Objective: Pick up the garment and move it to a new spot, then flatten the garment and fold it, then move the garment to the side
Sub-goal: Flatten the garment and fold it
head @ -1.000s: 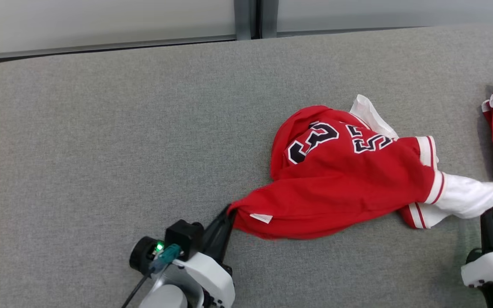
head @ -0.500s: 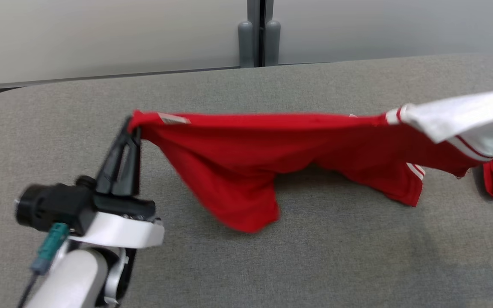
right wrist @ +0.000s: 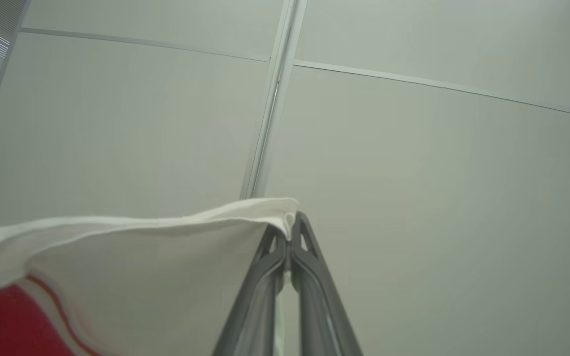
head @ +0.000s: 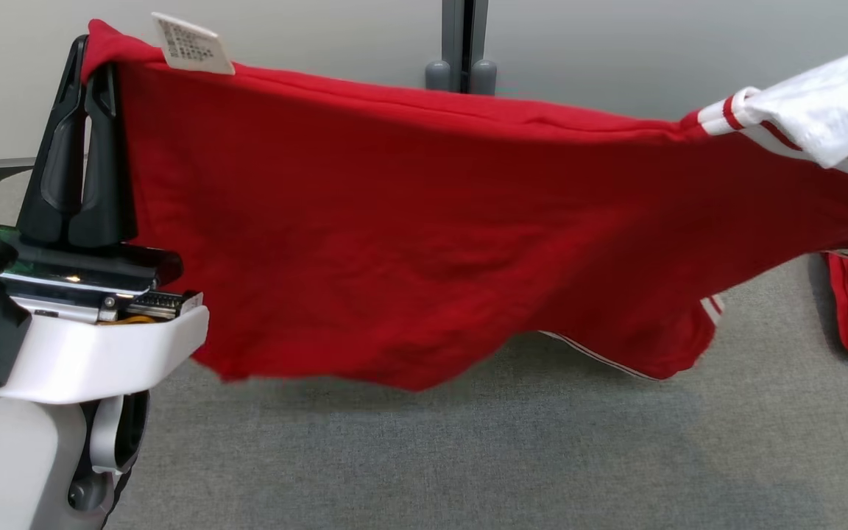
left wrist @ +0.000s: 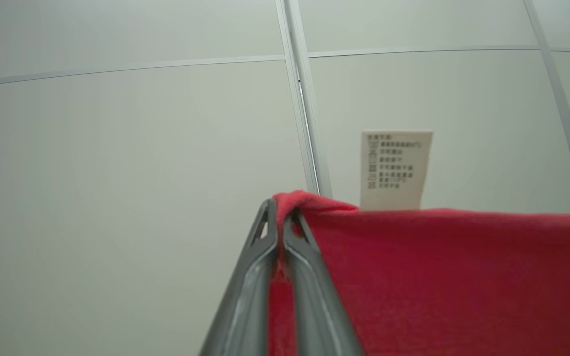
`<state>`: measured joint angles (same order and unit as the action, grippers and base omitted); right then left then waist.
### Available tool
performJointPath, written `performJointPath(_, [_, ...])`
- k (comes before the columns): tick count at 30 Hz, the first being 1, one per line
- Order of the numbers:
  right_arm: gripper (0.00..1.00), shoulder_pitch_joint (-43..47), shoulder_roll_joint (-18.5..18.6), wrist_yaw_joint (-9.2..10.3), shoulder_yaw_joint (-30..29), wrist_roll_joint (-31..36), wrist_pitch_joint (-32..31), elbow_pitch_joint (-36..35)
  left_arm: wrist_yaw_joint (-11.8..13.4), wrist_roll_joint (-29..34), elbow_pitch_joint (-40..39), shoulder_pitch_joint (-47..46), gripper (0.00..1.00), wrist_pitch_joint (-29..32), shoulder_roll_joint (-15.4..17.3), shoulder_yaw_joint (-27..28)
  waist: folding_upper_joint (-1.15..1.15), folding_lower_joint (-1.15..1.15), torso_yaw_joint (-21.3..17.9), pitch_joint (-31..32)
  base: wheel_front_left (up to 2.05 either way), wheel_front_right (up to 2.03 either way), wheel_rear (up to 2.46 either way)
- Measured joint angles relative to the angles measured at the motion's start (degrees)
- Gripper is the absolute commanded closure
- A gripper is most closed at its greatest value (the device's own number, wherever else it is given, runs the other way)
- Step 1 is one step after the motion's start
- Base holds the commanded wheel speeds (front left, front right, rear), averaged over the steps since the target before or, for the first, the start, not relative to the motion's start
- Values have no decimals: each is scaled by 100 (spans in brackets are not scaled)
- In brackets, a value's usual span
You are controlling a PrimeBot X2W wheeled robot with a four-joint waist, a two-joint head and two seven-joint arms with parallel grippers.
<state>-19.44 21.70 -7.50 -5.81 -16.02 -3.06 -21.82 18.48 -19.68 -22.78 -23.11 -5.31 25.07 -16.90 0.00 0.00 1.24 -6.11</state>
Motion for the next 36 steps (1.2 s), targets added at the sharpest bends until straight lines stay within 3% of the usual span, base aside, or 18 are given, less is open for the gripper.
performJointPath(7, [100,-463,-3,0,266,-199,-134,230,-29,-62,133,-246,100,47,-1,18,0,0,10,-166,0,0,0])
performJointPath(12, [100,-1479,103,0,606,-443,-101,883,-137,-176,724,-941,100,3,-102,82,0,0,31,-530,0,0,0])
performJointPath(19, [100,-3245,100,0,1269,-697,180,2224,-500,-378,2040,-2245,100,-163,-338,103,0,0,20,-1083,0,0,0])
performJointPath(20, [100,-3873,41,0,1488,-767,323,2778,-619,-410,2553,-2783,100,-255,-428,107,0,0,13,-1248,0,0,0])
performJointPath(21, [100,-3873,41,0,1488,-767,323,2778,-619,-410,2553,-2783,100,-255,-428,107,0,0,13,-1248,0,0,0])
performJointPath(27, [100,-5506,-224,0,2039,-945,911,4302,-934,-513,4185,-4142,100,-645,-643,201,0,0,-6,-1526,0,0,0])
performJointPath(36, [100,-6473,-691,0,3034,-1181,1444,6199,-1486,-616,6469,-4979,100,-918,-1020,154,0,0,-41,-1516,0,0,0])
